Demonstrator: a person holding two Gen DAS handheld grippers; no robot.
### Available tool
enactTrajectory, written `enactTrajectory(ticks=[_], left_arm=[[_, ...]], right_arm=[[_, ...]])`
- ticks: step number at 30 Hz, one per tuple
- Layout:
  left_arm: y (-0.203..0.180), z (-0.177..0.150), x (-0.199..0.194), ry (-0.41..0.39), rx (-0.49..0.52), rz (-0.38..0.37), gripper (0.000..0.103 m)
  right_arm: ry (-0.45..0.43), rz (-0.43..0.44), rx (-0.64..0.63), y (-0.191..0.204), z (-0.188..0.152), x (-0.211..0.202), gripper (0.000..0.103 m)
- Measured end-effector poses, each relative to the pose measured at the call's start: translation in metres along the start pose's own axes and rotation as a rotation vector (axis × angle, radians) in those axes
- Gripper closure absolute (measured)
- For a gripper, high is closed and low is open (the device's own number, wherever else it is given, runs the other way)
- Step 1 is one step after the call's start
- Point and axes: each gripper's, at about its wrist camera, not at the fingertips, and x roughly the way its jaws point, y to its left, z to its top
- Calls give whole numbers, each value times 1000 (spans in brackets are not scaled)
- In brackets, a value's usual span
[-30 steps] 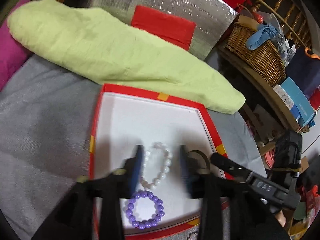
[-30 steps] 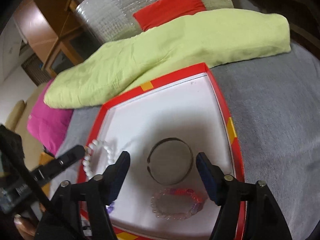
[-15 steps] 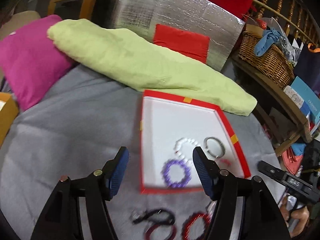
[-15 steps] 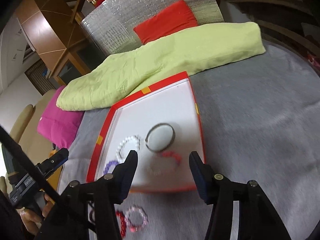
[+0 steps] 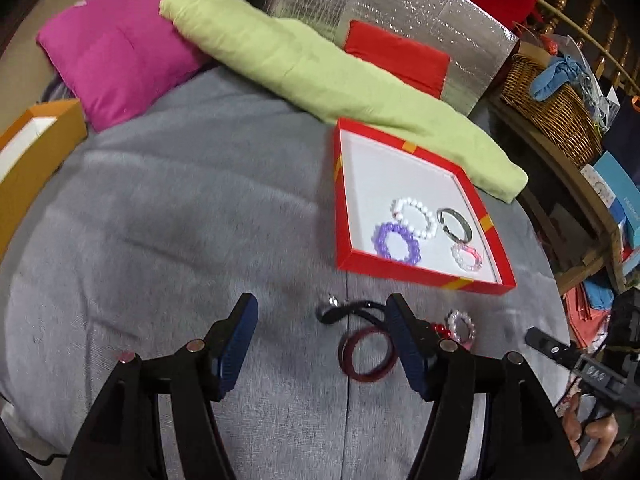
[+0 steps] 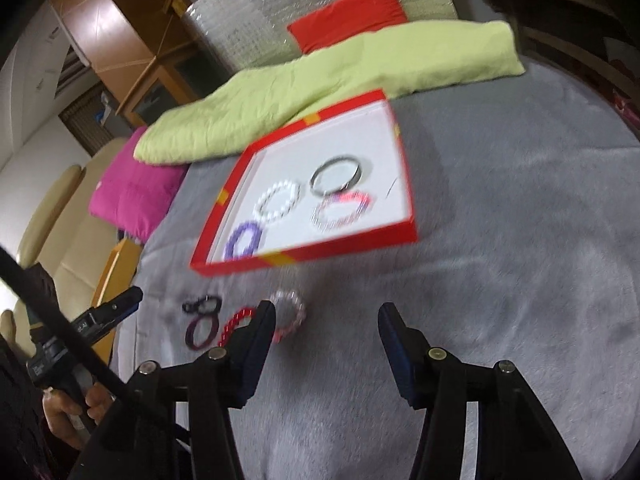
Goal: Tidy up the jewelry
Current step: 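Grasp the black hair tie with the left tool while the right tool grasps the pale pink bead bracelet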
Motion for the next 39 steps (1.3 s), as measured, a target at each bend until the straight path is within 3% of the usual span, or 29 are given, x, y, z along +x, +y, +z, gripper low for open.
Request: enactTrajectory(ticks=[3,7,14,18,21,26,30,35,36,38,39], left_arm=[[2,2,7,25,-27,-45,36],[1,5,19,73,-61,-128,52],[-2,6,37,131,-64,-120,56],[-3,4,50,174,-79,-107,58],[-4,2,56,195,-86,-135,79],[-12,1,56,183,-50,-150,94],[-15,2,53,151,-39,-149,94],[-11,2,57,183,-75,-135,93],[-9,2,56,190,-88,-131,90],[-6,2,51,187,-100,-123,71],[-6,2,48,177,-97,-119,67]], right_arm=[[41,7,-33,10,-3,14,56],[60,-11,-74,22,-3,30,63],[89,-73,-124,37,-1,58,67],[111,-129,-153,43,-2,74,77],[95,-169,-208,48,-4,73,92],[58,-184,-158,30,3,57,92],[36,-191,-114,13,10,44,92],[55,-187,-86,0,9,39,92],[54,-187,-89,-2,7,38,92],[53,-175,-91,-4,6,34,92],[54,-169,-90,-4,5,33,91]])
